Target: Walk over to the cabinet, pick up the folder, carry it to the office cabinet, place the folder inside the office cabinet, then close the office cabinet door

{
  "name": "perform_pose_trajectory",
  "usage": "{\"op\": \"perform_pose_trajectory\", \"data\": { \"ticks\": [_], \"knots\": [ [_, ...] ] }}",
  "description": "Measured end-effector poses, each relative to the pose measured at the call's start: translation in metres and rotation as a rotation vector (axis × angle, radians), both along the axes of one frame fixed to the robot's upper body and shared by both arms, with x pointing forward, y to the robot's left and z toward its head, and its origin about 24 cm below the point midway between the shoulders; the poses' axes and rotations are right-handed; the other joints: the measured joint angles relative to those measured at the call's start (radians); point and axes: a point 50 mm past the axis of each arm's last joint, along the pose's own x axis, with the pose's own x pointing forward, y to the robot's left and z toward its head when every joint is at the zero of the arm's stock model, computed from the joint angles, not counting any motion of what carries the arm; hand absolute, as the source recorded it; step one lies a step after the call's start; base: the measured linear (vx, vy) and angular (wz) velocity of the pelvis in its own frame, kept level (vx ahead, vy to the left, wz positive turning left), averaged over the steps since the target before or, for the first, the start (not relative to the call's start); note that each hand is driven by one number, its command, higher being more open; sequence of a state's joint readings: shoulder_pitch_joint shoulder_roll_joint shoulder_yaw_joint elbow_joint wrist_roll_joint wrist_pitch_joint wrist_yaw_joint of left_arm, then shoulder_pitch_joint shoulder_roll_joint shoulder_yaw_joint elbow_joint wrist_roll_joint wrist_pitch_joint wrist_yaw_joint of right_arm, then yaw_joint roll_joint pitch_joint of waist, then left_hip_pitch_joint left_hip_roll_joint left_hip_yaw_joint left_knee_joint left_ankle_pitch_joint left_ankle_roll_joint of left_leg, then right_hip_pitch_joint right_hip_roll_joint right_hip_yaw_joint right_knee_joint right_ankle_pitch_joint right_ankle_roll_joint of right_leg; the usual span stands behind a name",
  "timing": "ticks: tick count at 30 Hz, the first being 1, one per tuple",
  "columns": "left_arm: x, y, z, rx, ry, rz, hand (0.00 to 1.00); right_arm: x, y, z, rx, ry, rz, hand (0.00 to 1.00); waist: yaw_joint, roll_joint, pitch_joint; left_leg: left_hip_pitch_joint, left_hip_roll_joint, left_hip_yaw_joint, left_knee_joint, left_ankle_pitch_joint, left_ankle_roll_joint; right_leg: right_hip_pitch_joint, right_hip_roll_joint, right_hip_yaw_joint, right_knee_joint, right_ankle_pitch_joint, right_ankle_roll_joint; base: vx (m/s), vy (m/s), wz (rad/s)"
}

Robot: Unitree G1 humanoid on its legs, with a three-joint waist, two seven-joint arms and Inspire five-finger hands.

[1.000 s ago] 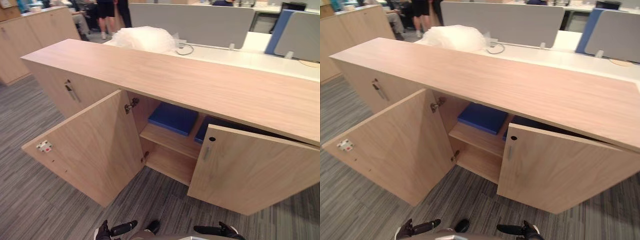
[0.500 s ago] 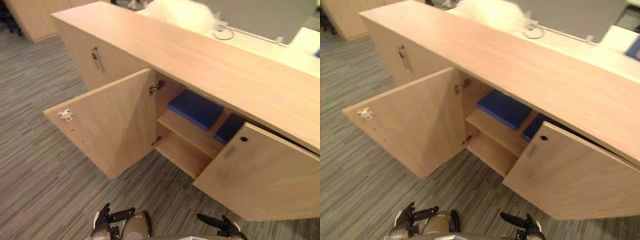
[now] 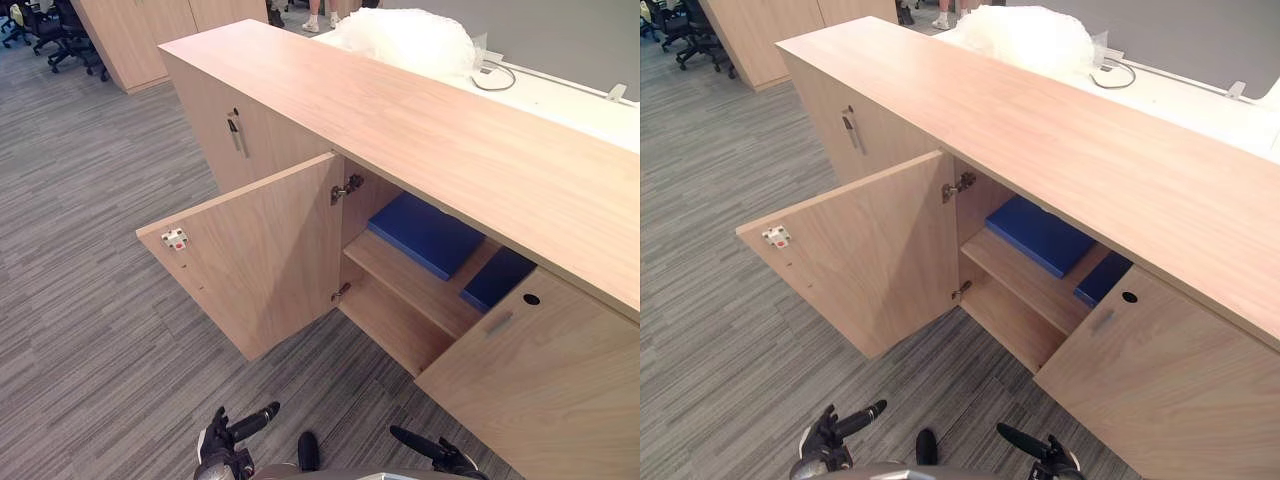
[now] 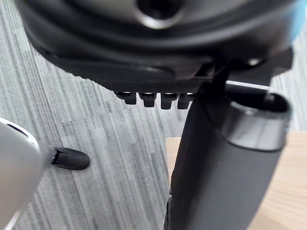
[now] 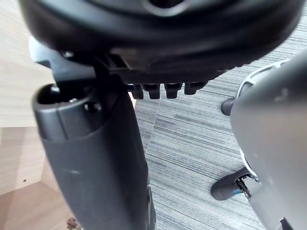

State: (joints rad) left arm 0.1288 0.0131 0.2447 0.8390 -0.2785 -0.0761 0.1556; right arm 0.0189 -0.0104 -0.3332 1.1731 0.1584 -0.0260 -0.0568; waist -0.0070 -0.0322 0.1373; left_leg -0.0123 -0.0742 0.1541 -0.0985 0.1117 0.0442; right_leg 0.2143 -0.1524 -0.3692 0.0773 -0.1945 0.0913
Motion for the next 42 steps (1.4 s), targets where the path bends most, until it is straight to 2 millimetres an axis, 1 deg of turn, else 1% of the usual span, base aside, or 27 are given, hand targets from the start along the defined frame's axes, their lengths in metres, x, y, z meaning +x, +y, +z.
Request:
{"op": "perform_pose_trajectory", "data": {
  "ticks": [2, 4, 5, 6, 8, 9, 11, 13, 14, 15, 16, 17, 18, 20, 24, 26, 30, 34, 35, 38, 40, 41, 42],
  "knots": [
    [0.01, 0.007, 0.01, 0.011, -0.067, 0.068, 1.0, -0.001, 0.0, 0.0, 0.001, 0.002, 0.0, 1.0, 0.0, -0.002, 0.0, 0.0, 0.0, 0.001, 0.0, -0.006, 0.002, 0.0, 0.0, 0.001, 0.0, 0.001, 0.002, 0.0, 0.0, 0.0],
    [0.017, 0.015, 0.018, 0.033, -0.115, 0.097, 1.0, -0.003, -0.001, 0.0, 0.0, 0.004, 0.001, 1.0, -0.001, -0.002, -0.001, 0.002, 0.0, 0.002, 0.0, -0.009, 0.003, 0.0, 0.0, 0.002, 0.001, 0.003, 0.006, 0.01, 0.007, -0.03],
    [0.023, 0.024, 0.026, 0.059, -0.159, 0.131, 1.0, -0.003, -0.001, 0.0, -0.001, 0.006, 0.0, 1.0, -0.001, -0.001, -0.001, 0.006, 0.002, 0.006, 0.0, -0.013, 0.0, 0.0, 0.0, 0.009, 0.003, 0.007, 0.01, 0.03, 0.021, -0.09],
    [0.025, 0.028, 0.029, 0.069, -0.175, 0.147, 1.0, -0.003, -0.002, 0.0, -0.001, 0.005, 0.001, 1.0, -0.001, 0.0, -0.002, 0.008, 0.003, 0.01, 0.0, -0.014, -0.001, 0.0, 0.0, 0.013, 0.004, 0.009, 0.013, 0.02, 0.02, -0.17],
    [0.034, 0.048, 0.04, 0.115, -0.213, 0.205, 1.0, -0.004, -0.003, 0.0, 0.003, 0.004, 0.005, 1.0, 0.0, 0.005, -0.005, 0.024, 0.011, 0.03, 0.0, -0.026, -0.005, 0.003, 0.003, 0.026, 0.008, 0.02, 0.012, 0.03, 0.027, -0.26],
    [0.035, 0.054, 0.042, 0.128, -0.213, 0.218, 1.0, -0.004, -0.003, 0.0, 0.003, 0.004, 0.005, 1.0, -0.001, 0.007, -0.007, 0.029, 0.012, 0.034, 0.0, -0.03, -0.006, 0.006, 0.004, 0.028, 0.008, 0.023, 0.008, 0.04, 0.033, -0.28],
    [0.043, 0.078, 0.054, 0.181, -0.239, 0.24, 1.0, -0.004, -0.004, 0.0, 0.003, -0.003, 0.009, 1.0, -0.003, 0.012, -0.014, 0.046, 0.02, 0.05, 0.0, -0.043, -0.009, 0.011, 0.011, 0.037, 0.012, 0.033, -0.006, 0.04, 0.029, -0.25],
    [0.05, 0.093, 0.064, 0.218, -0.259, 0.243, 1.0, -0.005, -0.004, 0.0, 0.007, -0.002, 0.014, 1.0, -0.003, 0.016, -0.019, 0.054, 0.028, 0.059, 0.0, -0.049, -0.012, 0.011, 0.016, 0.047, 0.015, 0.041, -0.02, 0.04, 0.03, -0.2],
    [0.055, 0.105, 0.073, 0.256, -0.276, 0.236, 1.0, -0.005, -0.004, 0.0, 0.01, -0.001, 0.016, 1.0, -0.002, 0.017, -0.019, 0.064, 0.036, 0.07, 0.001, -0.05, -0.014, 0.011, 0.018, 0.051, 0.022, 0.047, -0.028, 0.05, 0.033, -0.26],
    [0.058, 0.118, 0.082, 0.296, -0.286, 0.223, 1.0, -0.006, -0.004, 0.0, 0.013, 0.001, 0.017, 1.0, -0.002, 0.018, -0.022, 0.073, 0.041, 0.08, 0.001, -0.055, -0.017, 0.01, 0.02, 0.054, 0.031, 0.048, -0.029, 0.05, 0.029, -0.27],
    [0.06, 0.123, 0.086, 0.312, -0.29, 0.217, 1.0, -0.007, -0.005, 0.0, 0.013, 0.003, 0.013, 1.0, -0.002, 0.018, -0.025, 0.075, 0.043, 0.083, 0.001, -0.056, -0.018, 0.009, 0.021, 0.054, 0.033, 0.048, -0.03, 0.05, 0.005, -0.21],
    [0.065, 0.131, 0.094, 0.342, -0.306, 0.213, 1.0, -0.01, -0.006, -0.001, 0.019, 0.006, -0.009, 1.0, -0.002, 0.021, -0.031, 0.078, 0.045, 0.087, 0.001, -0.057, -0.018, 0.009, 0.026, 0.057, 0.035, 0.05, -0.032, 0.05, -0.002, -0.1],
    [0.069, 0.134, 0.098, 0.356, -0.313, 0.207, 1.0, -0.011, -0.007, -0.001, 0.019, 0.007, -0.014, 1.0, -0.001, 0.017, -0.036, 0.081, 0.047, 0.088, 0.002, -0.058, -0.019, 0.01, 0.027, 0.06, 0.037, 0.051, -0.034, 0.06, -0.006, -0.08],
    [0.078, 0.139, 0.108, 0.398, -0.329, 0.182, 1.0, -0.013, -0.009, -0.001, 0.023, 0.009, -0.031, 1.0, -0.001, 0.03, -0.048, 0.088, 0.058, 0.094, 0.006, -0.059, -0.022, 0.009, 0.034, 0.079, 0.043, 0.06, -0.048, 0.05, 0.002, -0.07],
    [0.081, 0.141, 0.112, 0.411, -0.334, 0.174, 1.0, -0.016, -0.011, -0.001, 0.024, 0.013, -0.034, 1.0, 0.0, 0.043, -0.063, 0.101, 0.073, 0.11, 0.007, -0.064, -0.029, 0.01, 0.045, 0.1, 0.048, 0.062, -0.051, 0.03, -0.041, -0.16],
    [0.089, 0.139, 0.116, 0.401, -0.361, 0.16, 1.0, -0.016, -0.011, -0.001, 0.026, 0.012, -0.037, 1.0, 0.0, 0.048, -0.065, 0.101, 0.084, 0.11, 0.007, -0.062, -0.033, 0.01, 0.054, 0.105, 0.047, 0.062, -0.051, 0.0, -0.073, -0.03],
    [0.096, 0.14, 0.122, 0.394, -0.387, 0.12, 1.0, -0.015, -0.011, -0.001, 0.025, 0.004, -0.026, 1.0, 0.002, 0.05, -0.067, 0.1, 0.101, 0.113, 0.006, -0.056, -0.043, 0.006, 0.07, 0.119, 0.047, 0.062, -0.052, 0.0, -0.093, -0.05],
    [0.101, 0.142, 0.128, 0.394, -0.402, 0.074, 1.0, -0.016, -0.013, 0.001, 0.01, -0.003, 0.017, 1.0, 0.014, 0.048, -0.069, 0.095, 0.113, 0.112, 0.007, -0.049, -0.053, 0.0, 0.081, 0.125, 0.049, 0.063, -0.053, -0.02, -0.059, 0.0],
    [0.104, 0.14, 0.129, 0.373, -0.413, 0.048, 1.0, -0.017, -0.014, 0.001, 0.006, -0.005, 0.046, 1.0, 0.024, 0.047, -0.069, 0.093, 0.114, 0.11, 0.007, -0.047, -0.057, -0.002, 0.082, 0.125, 0.049, 0.063, -0.053, -0.03, -0.043, 0.03],
    [0.11, 0.136, 0.13, 0.353, -0.411, -0.044, 1.0, -0.019, -0.014, 0.001, 0.014, -0.005, 0.048, 1.0, 0.033, 0.045, -0.071, 0.082, 0.113, 0.099, 0.007, -0.039, -0.062, -0.007, 0.083, 0.121, 0.049, 0.063, -0.053, -0.05, -0.033, 0.12],
    [0.115, 0.137, 0.135, 0.406, -0.355, -0.24, 1.0, -0.02, -0.014, 0.001, 0.024, -0.008, 0.068, 1.0, 0.041, 0.045, -0.071, 0.064, 0.11, 0.08, 0.007, -0.027, -0.059, -0.016, 0.082, 0.108, 0.052, 0.062, -0.052, -0.06, -0.022, 0.29],
    [0.116, 0.137, 0.136, 0.422, -0.336, -0.303, 1.0, -0.02, -0.014, 0.001, 0.027, -0.01, 0.072, 1.0, 0.045, 0.045, -0.07, 0.06, 0.11, 0.075, 0.006, -0.024, -0.059, -0.019, 0.082, 0.101, 0.055, 0.062, -0.052, -0.07, -0.013, 0.28],
    [0.117, 0.137, 0.138, 0.447, -0.292, -0.431, 1.0, -0.02, -0.013, 0.001, 0.036, -0.011, 0.077, 1.0, 0.053, 0.045, -0.07, 0.057, 0.109, 0.069, 0.006, -0.02, -0.058, -0.021, 0.081, 0.093, 0.06, 0.062, -0.052, -0.07, -0.001, 0.2]
  ]
}}
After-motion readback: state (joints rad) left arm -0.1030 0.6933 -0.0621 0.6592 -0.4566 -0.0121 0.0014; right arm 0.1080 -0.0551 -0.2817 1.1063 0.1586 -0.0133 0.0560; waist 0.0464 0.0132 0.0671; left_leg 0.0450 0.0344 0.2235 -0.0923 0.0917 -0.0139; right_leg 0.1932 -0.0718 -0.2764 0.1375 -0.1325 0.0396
